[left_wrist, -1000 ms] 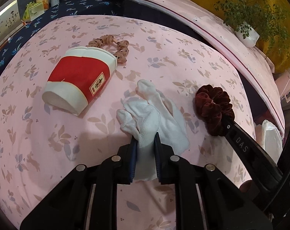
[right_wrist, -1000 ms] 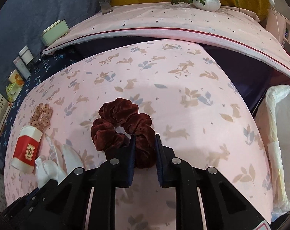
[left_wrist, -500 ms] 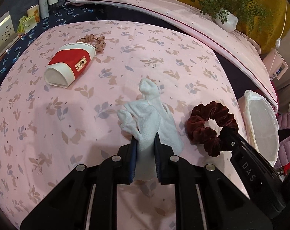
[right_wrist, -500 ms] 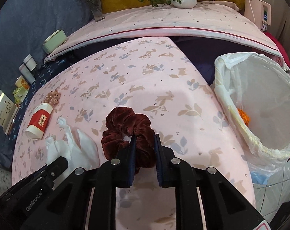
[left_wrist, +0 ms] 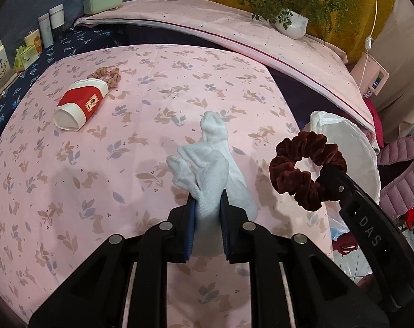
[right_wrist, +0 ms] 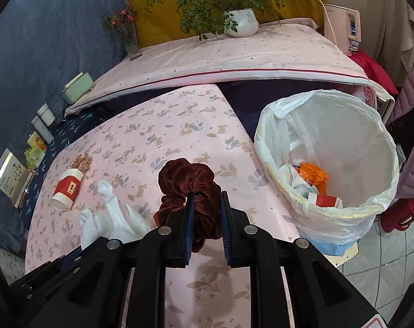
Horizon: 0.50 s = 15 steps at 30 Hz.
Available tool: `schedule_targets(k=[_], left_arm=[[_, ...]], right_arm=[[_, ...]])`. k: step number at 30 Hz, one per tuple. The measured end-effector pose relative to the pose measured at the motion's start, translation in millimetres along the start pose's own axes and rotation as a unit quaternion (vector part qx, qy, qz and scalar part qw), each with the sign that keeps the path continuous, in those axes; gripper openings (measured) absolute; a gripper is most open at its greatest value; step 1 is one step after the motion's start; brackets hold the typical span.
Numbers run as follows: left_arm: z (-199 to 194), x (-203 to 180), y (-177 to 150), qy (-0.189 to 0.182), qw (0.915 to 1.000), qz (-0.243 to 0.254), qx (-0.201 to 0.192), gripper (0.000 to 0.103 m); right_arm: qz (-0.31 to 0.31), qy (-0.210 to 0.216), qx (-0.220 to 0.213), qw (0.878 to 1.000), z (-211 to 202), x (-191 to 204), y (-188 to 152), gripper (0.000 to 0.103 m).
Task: Collect trash
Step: 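Carry the white glove and dark red scrunchie over the bin with both grippers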
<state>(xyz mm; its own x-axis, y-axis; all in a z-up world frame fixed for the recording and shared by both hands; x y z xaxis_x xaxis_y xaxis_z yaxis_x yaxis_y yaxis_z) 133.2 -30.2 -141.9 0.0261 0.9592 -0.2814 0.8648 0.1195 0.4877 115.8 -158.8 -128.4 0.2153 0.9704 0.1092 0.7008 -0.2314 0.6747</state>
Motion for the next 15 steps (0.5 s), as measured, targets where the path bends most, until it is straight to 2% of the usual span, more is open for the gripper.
schedule_targets(k=[15], left_arm=[[-13, -61, -5, -0.045, 0.9981, 0.04, 0.008, 0.016]], right_arm=[[0.041, -0.029, -0.031, 0.998, -31, -58, 5, 0.016]])
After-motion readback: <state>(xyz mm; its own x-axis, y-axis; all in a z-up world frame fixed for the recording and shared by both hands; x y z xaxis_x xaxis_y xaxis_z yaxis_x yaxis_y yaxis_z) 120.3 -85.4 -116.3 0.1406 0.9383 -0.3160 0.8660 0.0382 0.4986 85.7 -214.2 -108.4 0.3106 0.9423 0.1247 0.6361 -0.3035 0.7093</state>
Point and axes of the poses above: each gripper's, at about its wrist camera, not at the fingertips, and z roughly the way its jaws point, x to its left, y to its top, the point moved 9 cm from there along z, roughly the way its jaws point, and after that the axes turned 11 degrees about -z, right-handed, at the moved point
